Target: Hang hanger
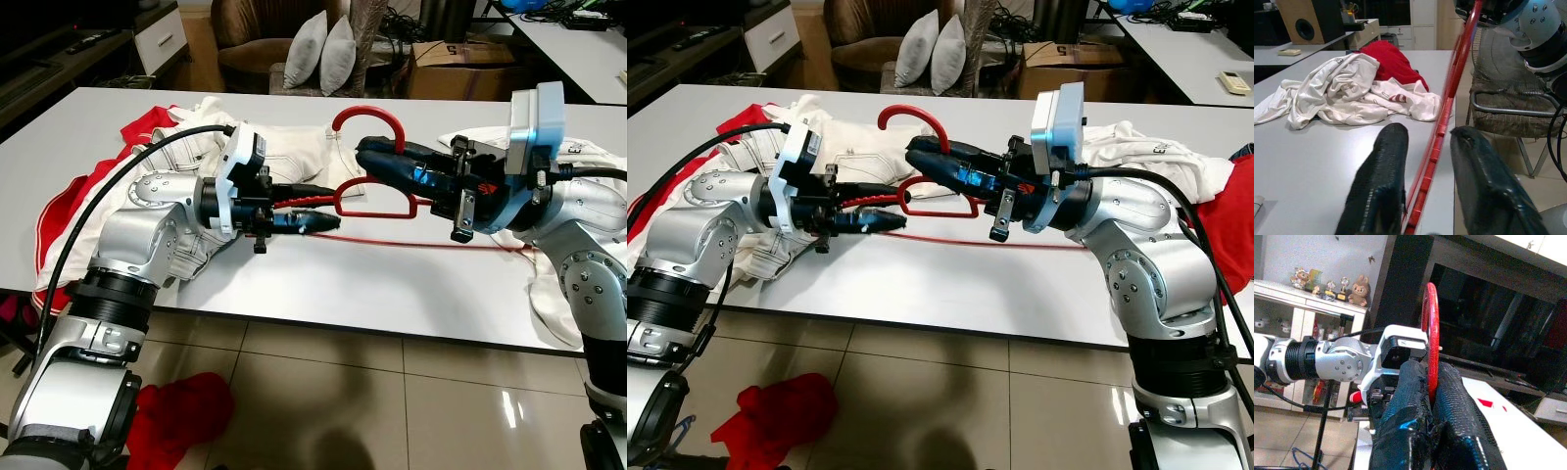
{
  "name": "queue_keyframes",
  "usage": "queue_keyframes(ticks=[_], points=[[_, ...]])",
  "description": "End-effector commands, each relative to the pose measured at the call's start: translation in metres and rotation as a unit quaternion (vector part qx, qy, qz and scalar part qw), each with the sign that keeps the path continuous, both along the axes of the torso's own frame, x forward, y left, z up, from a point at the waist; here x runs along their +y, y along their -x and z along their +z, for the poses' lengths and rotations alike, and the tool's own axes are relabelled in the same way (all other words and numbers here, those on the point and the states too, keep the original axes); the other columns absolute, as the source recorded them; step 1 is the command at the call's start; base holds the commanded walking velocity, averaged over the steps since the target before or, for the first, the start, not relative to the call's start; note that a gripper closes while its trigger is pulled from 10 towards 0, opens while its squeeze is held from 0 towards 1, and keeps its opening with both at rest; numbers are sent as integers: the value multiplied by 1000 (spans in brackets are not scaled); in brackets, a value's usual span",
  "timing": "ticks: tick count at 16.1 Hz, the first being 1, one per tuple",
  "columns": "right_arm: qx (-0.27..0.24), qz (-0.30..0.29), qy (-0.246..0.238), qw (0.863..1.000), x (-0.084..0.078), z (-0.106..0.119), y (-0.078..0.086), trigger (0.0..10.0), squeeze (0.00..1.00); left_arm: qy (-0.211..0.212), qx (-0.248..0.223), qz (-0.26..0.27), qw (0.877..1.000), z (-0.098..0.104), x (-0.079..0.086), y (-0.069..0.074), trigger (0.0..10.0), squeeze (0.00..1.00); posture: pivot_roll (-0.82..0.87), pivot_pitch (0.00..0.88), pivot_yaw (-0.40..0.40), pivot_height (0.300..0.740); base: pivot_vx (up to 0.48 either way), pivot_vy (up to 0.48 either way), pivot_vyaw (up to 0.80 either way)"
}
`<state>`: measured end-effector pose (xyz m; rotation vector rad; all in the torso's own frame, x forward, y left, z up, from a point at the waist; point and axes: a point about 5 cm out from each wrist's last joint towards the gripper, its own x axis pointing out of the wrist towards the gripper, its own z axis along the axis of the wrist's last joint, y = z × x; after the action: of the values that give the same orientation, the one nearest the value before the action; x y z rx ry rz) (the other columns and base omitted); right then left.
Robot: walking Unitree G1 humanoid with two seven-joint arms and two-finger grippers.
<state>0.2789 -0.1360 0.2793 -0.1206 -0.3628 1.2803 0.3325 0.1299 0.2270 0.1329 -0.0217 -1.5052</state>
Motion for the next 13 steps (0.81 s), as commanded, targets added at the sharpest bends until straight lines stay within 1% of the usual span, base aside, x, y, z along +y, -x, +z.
queue_keyframes(ticks=[1, 3, 5, 8, 13], points=[[-22, 2, -2, 1000, 4, 7, 0, 10000, 0, 0, -16, 2, 1000, 7, -1, -2, 0, 0, -169, 0, 70, 740, 0, 0, 0], [-25, 1, -3, 1000, 4, 8, 0, 10000, 0, 4, -20, 7, 1000, 8, -2, -3, 0, 0, -168, 0, 70, 740, 0, 0, 0], [-35, -5, -7, 999, 3, 12, -3, 10000, 0, 12, -34, 21, 999, 10, -4, -6, 0, 0, -163, 0, 69, 740, 0, 0, 0], [-42, -11, -8, 999, 3, 12, -3, 10000, 0, -1, -52, 40, 998, 10, -2, -9, 0, 0, -173, 0, 82, 740, 0, 0, 0], [-43, -18, -9, 999, 1, 11, -2, 10000, 0, -3, -62, 48, 997, 11, -2, -11, 0, 0, -181, 0, 88, 740, 0, 0, 0]])
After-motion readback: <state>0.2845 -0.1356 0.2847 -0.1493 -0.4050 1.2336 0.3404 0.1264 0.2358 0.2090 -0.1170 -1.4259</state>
